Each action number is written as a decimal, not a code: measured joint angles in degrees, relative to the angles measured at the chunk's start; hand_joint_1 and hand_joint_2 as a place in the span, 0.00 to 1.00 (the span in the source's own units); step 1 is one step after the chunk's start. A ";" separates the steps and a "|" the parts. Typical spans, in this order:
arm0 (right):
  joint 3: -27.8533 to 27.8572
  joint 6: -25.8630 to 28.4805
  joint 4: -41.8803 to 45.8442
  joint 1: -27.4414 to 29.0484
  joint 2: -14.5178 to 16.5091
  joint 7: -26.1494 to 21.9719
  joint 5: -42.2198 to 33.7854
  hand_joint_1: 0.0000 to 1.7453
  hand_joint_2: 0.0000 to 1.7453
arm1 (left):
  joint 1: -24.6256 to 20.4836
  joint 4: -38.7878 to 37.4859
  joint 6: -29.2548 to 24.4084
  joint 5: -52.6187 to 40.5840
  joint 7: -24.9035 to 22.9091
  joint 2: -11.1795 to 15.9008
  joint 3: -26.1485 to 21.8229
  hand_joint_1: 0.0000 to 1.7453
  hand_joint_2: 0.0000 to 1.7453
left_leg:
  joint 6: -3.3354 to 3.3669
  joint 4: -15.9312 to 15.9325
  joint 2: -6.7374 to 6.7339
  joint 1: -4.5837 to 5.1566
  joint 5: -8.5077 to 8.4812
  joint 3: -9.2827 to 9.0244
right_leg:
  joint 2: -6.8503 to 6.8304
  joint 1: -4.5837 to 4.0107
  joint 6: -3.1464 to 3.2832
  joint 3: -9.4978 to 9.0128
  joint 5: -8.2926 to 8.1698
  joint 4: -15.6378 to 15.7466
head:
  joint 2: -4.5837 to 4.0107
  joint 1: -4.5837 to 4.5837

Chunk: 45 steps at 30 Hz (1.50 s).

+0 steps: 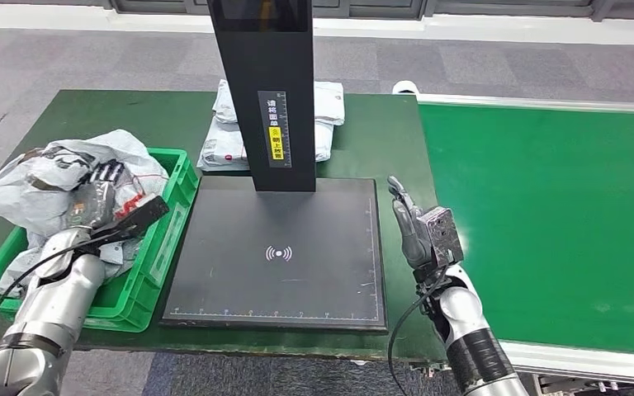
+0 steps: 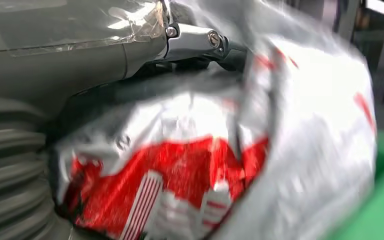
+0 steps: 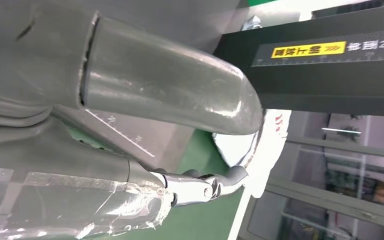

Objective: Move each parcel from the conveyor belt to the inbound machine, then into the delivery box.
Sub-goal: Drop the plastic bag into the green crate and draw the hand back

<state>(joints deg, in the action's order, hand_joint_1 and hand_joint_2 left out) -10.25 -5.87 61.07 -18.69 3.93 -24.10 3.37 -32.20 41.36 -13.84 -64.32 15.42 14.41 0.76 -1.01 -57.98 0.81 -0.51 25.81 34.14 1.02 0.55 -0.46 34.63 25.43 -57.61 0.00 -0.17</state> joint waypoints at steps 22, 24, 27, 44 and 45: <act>0.79 -1.33 -2.27 -2.22 0.00 -0.92 -0.46 0.00 0.00 | 8.77 19.20 10.03 18.88 10.84 5.94 -5.90 0.00 1.00 | -0.01 0.01 -0.01 0.00 0.01 0.03 | 0.02 -0.01 0.02 0.03 0.02 0.00 | 0.00 0.00; 0.79 -1.36 -2.56 -2.35 0.00 -0.92 -0.46 0.00 0.00 | 8.96 19.69 10.05 18.90 10.86 6.18 -5.97 0.00 1.00 | -0.01 0.01 -0.02 0.00 0.01 0.03 | 0.02 -0.01 0.02 0.03 0.02 0.00 | 0.00 0.00; 0.79 -1.36 -2.89 -2.43 0.00 -0.92 -0.46 0.00 0.00 | 9.13 20.15 10.07 18.90 10.90 6.41 -6.02 0.00 1.00 | -0.01 0.01 -0.02 0.00 0.01 0.03 | 0.02 0.00 0.02 0.03 0.02 0.00 | 0.00 0.00; 0.94 -2.67 -3.82 -3.39 0.02 -0.96 1.36 0.00 0.00 | 5.31 20.33 32.22 23.91 17.15 14.20 -5.59 0.00 1.00 | -0.07 0.01 -0.12 -0.04 -0.02 0.03 | 0.09 -0.13 0.04 0.10 0.01 0.00 | 0.00 0.00; 0.94 -2.88 -3.87 -3.47 0.06 -0.96 1.54 0.00 0.00 | 4.49 20.28 34.63 25.36 18.27 14.69 -5.48 0.00 1.00 | -0.07 0.01 -0.10 -0.04 -0.02 0.03 | 0.08 -0.12 0.04 0.09 0.01 0.00 | 0.00 0.00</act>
<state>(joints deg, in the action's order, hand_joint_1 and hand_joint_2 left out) -9.31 -8.75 57.19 -22.15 3.99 -25.06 4.91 -27.72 61.64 20.79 -38.97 33.69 29.10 -4.72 -1.08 -57.97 0.70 -0.55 25.79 34.17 1.10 0.43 -0.42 34.72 25.44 -57.61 0.00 -0.17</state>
